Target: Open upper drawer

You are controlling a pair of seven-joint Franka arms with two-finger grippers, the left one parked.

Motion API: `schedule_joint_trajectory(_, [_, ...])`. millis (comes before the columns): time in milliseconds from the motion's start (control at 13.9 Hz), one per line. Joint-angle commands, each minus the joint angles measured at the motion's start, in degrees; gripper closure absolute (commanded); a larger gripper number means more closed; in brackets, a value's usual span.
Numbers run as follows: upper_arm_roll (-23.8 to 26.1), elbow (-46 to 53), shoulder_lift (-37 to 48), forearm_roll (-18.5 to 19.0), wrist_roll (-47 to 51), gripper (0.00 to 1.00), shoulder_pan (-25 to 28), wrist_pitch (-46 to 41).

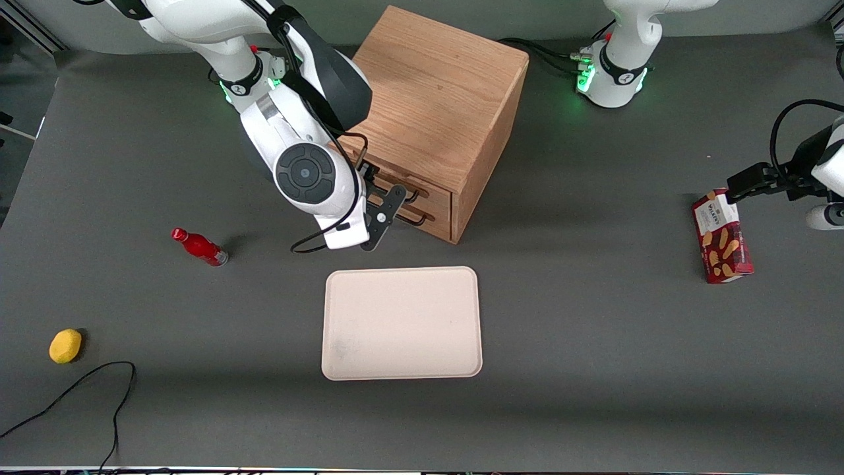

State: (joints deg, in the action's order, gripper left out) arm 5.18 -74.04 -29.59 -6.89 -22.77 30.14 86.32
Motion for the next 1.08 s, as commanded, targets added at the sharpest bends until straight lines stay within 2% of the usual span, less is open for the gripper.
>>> schedule_joint_trajectory(0, [0.09, 1.62, -1.17, -1.02, -0.96, 0.0, 0.1, -1.42])
schedule_joint_trajectory(1004, [0.88, 1.53, -2.84, -0.94, -1.48, 0.0, 0.28, -0.46])
